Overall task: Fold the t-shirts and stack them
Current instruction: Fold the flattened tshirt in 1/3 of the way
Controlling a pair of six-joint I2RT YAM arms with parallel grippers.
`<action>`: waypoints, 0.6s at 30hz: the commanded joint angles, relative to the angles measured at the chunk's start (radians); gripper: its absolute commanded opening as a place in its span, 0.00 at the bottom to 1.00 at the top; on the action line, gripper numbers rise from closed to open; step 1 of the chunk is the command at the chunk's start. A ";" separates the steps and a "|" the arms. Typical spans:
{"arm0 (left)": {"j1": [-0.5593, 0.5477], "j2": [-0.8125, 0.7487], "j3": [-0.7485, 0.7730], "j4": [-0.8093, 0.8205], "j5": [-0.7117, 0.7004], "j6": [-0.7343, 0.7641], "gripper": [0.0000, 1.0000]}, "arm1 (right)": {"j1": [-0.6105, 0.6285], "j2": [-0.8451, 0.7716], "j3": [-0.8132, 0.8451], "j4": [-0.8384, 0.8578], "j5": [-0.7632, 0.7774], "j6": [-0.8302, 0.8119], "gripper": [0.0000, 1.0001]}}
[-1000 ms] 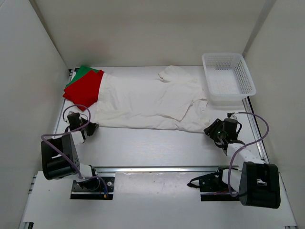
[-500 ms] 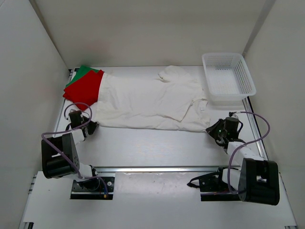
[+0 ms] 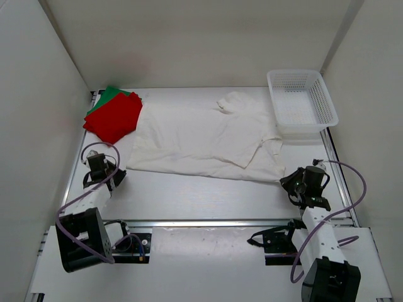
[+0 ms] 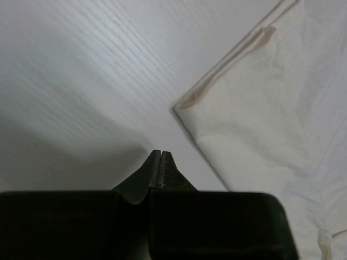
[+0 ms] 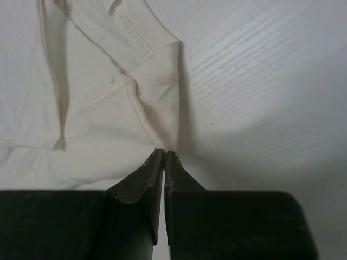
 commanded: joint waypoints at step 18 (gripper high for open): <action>0.007 0.138 0.002 0.133 0.109 -0.141 0.42 | -0.040 -0.039 -0.007 -0.025 -0.106 -0.016 0.00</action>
